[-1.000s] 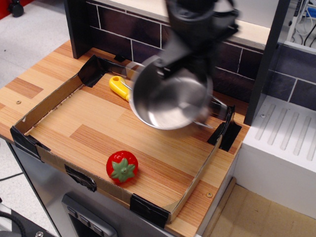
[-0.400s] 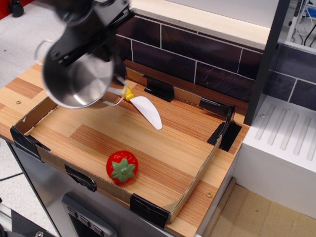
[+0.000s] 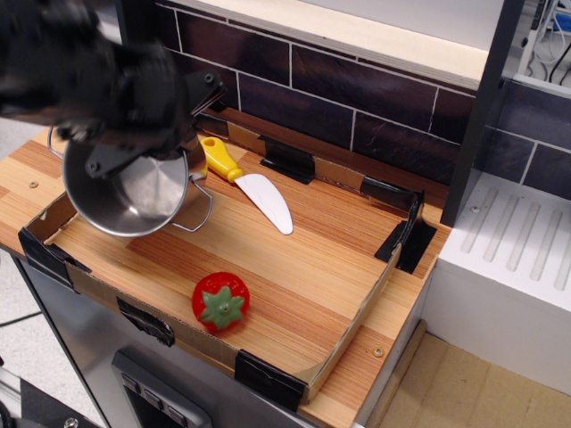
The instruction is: Topple metal pot
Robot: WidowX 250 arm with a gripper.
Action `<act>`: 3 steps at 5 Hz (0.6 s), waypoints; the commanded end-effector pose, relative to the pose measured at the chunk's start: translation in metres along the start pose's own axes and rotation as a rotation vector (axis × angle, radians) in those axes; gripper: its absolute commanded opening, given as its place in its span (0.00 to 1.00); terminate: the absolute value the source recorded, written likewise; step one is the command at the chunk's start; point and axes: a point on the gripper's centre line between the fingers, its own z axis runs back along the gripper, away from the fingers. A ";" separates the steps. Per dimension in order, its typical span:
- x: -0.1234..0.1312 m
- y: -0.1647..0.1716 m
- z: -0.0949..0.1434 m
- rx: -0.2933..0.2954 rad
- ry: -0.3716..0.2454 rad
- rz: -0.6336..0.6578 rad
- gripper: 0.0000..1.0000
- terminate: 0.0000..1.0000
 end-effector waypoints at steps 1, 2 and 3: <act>0.004 -0.003 0.001 0.023 -0.035 -0.106 0.00 0.00; 0.005 0.001 0.013 0.077 -0.029 -0.010 1.00 0.00; 0.010 0.008 0.023 0.161 0.010 0.063 1.00 0.00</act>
